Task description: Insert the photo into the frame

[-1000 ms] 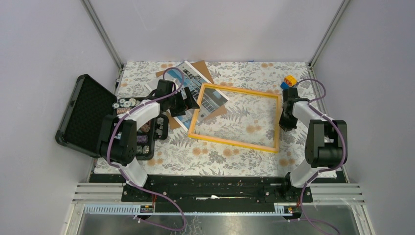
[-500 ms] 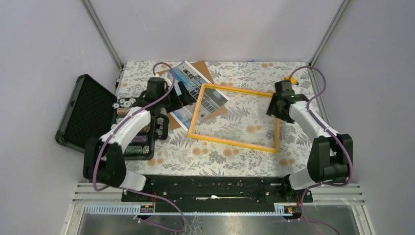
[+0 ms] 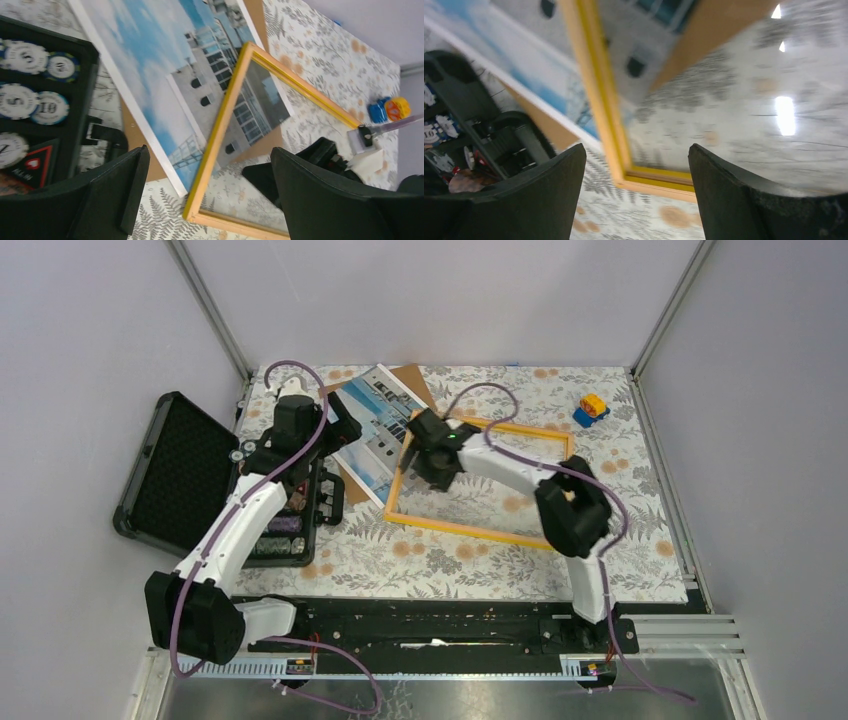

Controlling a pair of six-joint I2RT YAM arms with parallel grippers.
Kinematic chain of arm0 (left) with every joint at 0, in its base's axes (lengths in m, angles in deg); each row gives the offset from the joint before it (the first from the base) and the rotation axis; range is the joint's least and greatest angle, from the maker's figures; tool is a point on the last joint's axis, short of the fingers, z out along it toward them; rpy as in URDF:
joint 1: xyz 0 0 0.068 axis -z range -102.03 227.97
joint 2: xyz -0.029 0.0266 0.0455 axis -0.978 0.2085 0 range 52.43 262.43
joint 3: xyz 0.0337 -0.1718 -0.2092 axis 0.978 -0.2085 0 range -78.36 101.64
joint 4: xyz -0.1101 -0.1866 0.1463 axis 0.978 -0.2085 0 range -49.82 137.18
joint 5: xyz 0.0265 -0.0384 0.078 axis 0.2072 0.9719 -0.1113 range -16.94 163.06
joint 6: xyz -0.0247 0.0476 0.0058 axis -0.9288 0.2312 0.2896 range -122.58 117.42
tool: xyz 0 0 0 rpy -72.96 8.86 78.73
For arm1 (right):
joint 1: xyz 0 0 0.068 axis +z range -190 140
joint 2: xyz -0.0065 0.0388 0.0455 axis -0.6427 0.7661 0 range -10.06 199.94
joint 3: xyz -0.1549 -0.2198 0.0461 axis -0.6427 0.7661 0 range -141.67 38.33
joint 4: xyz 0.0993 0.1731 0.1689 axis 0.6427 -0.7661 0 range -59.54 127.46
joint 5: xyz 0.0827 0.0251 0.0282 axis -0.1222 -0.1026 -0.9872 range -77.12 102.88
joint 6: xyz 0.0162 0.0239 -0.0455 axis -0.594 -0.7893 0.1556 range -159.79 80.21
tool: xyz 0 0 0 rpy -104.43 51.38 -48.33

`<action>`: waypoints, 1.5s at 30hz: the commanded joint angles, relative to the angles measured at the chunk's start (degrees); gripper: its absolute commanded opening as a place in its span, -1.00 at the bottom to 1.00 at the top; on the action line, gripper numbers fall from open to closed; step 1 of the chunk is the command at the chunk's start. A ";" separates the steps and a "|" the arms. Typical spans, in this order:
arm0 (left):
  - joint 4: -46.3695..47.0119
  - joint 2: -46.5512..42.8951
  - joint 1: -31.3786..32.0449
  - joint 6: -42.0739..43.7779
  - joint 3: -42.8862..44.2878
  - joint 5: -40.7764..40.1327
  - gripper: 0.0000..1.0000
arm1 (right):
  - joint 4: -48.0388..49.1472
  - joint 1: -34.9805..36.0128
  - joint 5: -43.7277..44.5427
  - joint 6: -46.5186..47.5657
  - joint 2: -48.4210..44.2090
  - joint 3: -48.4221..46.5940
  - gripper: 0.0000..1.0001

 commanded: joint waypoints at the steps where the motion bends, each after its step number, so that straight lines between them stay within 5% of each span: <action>1: -0.69 -2.59 -1.45 -1.49 1.97 -7.76 0.97 | -7.02 5.70 2.53 -7.45 10.52 -15.19 0.58; 6: -0.76 -1.94 -3.44 -2.43 2.07 -3.92 0.97 | -12.70 10.05 6.80 -6.97 20.19 -27.03 0.23; 10: -0.76 -1.37 -5.06 -2.81 2.29 -0.94 0.97 | -13.89 11.37 10.98 -6.13 21.08 -27.33 0.05; 20: -0.64 -0.79 -7.30 -4.14 2.20 3.01 0.96 | -14.91 12.51 13.93 -1.75 20.54 -26.29 0.09; 35: 0.07 0.19 -9.40 -5.10 1.61 7.30 0.93 | -17.59 13.84 14.56 -2.03 25.42 -31.57 -0.19; 41: 0.31 0.10 -9.49 -4.84 1.53 7.44 0.93 | -18.62 14.08 15.90 -4.30 25.83 -31.65 -0.44; 45: 0.41 0.24 -9.58 -4.92 1.52 8.04 0.93 | -18.94 14.08 17.39 -7.30 21.83 -27.18 -0.81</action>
